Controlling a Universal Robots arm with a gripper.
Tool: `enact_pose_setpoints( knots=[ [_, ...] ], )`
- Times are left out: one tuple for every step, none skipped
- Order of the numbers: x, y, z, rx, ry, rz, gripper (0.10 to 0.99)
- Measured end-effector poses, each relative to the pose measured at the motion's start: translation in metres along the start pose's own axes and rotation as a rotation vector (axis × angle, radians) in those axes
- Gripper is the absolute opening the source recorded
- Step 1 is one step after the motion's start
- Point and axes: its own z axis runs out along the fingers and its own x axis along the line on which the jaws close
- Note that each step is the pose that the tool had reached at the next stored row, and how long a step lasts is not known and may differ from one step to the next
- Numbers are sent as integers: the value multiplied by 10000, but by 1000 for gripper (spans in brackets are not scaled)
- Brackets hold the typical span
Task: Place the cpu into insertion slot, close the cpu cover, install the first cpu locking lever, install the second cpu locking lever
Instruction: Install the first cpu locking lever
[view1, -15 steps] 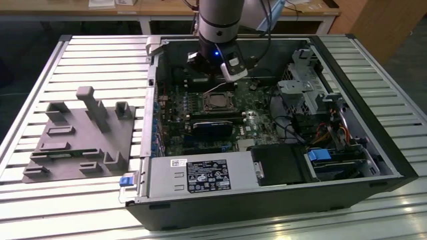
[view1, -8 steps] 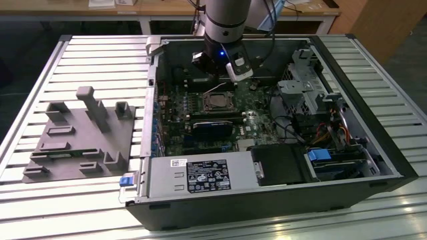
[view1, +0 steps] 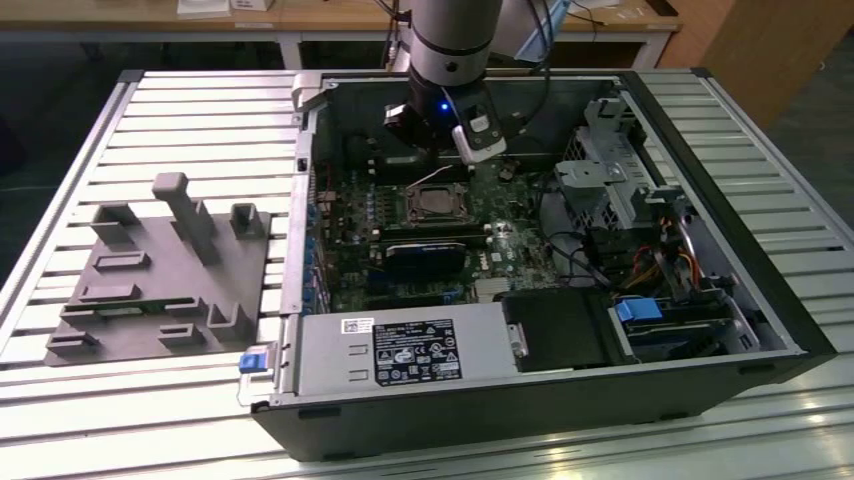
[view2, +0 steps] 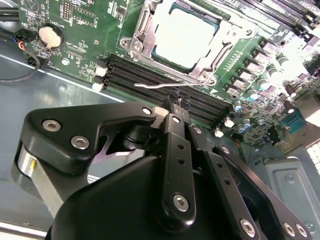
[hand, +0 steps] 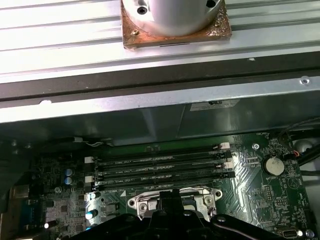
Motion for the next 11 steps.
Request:
enact_pose_setpoints(
  knots=[
    [1, 0, 0, 1, -7, -1, 102],
    [2, -1, 3, -3, -31, -7, 102],
    [6, -3, 7, -11, -99, -28, 102],
    [13, -5, 13, -21, -185, -52, 102],
    [21, -8, 19, -28, -282, -81, 102],
    [25, -10, 24, -31, -355, -101, 102],
    [29, -12, 28, -38, -439, -127, 102],
    [32, -13, 30, -49, -551, -159, 102],
    [37, -14, 33, -64, -672, -194, 102],
    [42, -16, 37, -76, -782, -225, 102],
    [48, -18, 42, -87, -872, -252, 102]
  ],
)
